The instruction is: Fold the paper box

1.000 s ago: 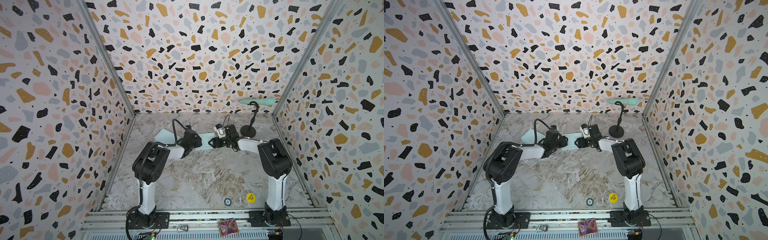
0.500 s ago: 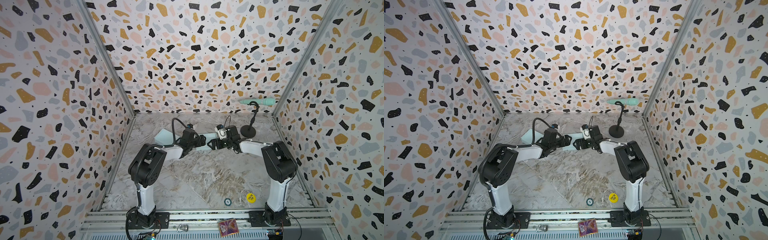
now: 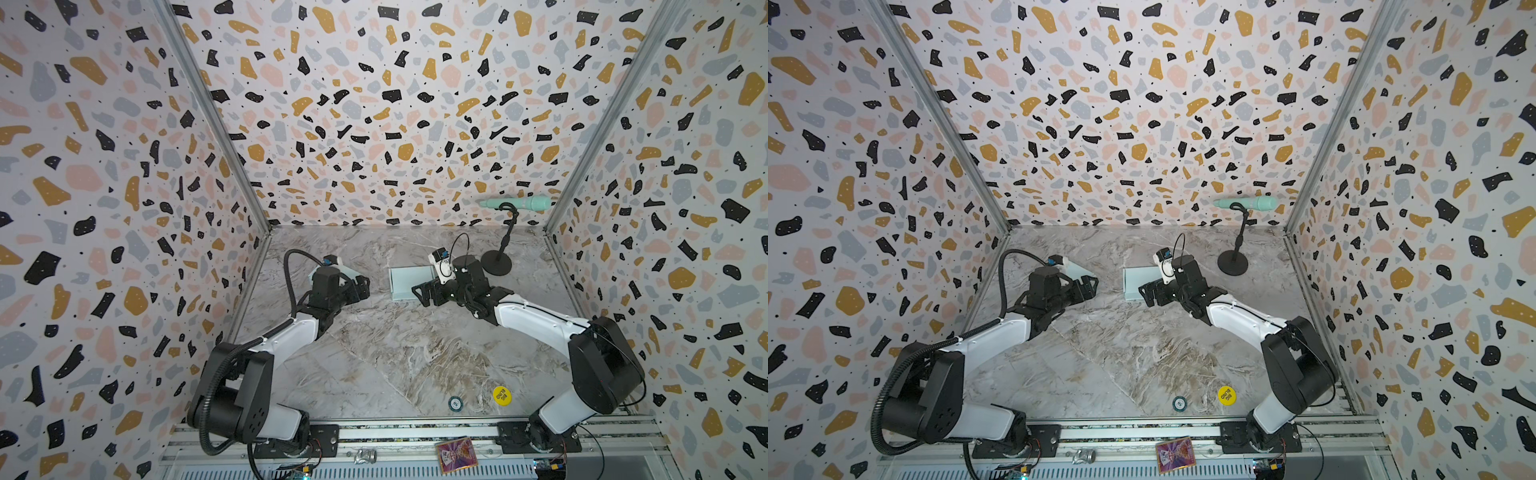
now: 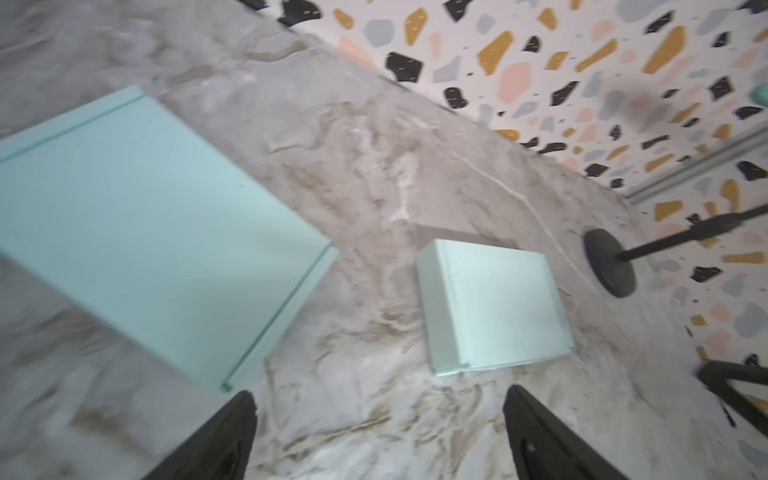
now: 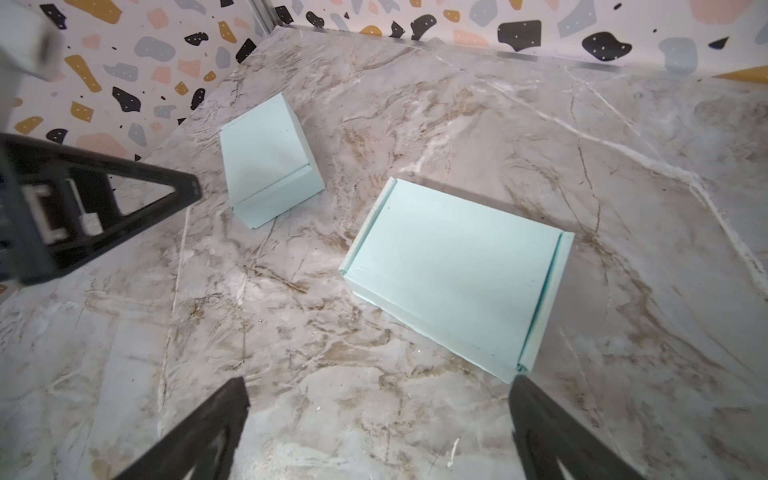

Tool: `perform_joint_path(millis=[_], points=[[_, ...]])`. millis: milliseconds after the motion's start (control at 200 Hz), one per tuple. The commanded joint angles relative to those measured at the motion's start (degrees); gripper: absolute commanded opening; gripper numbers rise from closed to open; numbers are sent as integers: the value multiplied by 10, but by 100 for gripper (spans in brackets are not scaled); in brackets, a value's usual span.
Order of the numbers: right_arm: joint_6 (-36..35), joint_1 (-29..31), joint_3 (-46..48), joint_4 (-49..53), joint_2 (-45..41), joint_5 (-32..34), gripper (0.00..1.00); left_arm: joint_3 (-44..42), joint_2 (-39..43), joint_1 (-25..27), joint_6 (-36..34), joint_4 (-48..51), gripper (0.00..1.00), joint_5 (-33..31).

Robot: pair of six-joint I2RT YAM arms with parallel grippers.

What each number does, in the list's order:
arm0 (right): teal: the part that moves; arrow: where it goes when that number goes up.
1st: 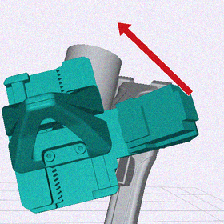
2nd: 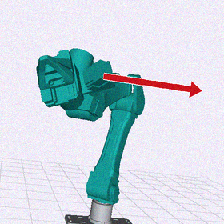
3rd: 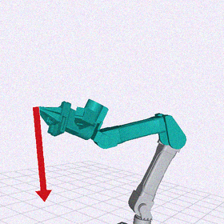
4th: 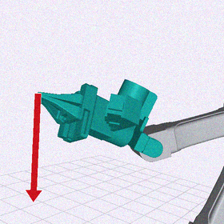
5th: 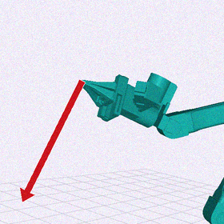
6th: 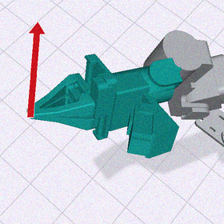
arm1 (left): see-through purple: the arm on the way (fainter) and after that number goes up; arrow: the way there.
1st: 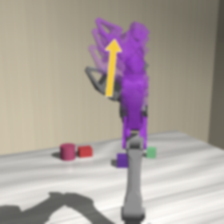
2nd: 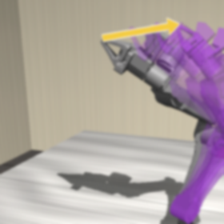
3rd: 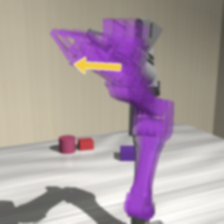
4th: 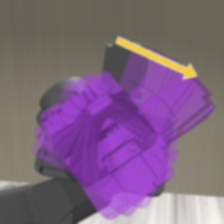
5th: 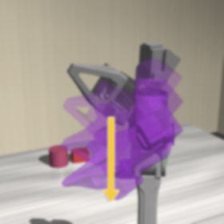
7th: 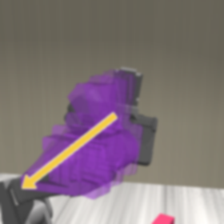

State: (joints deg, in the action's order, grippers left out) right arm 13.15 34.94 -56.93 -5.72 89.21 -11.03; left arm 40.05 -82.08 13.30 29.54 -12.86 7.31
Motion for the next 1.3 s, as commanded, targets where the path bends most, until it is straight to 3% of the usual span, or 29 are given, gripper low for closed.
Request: perform_joint_path(millis=[0, 511, 1026, 1151, 1297], points=[[-7, 9, 6, 28, -37, 42, 99, -9, -17, -28, -20, -11, 94, 31], [-15, 12, -6, 52, -77, 77, 99, 8, -121, -42, 12, -111, 93, 52], [-18, 9, 0, 50, -79, 87, 99, 33, -175, -35, 41, -164, 92, 74], [-18, 0, 22, 38, -102, 92, 99, 29, -165, -35, 34, -162, 94, 78], [-6, -26, 93, 4, -179, 97, 99, -3, -75, -35, -1, -91, 99, 50]])
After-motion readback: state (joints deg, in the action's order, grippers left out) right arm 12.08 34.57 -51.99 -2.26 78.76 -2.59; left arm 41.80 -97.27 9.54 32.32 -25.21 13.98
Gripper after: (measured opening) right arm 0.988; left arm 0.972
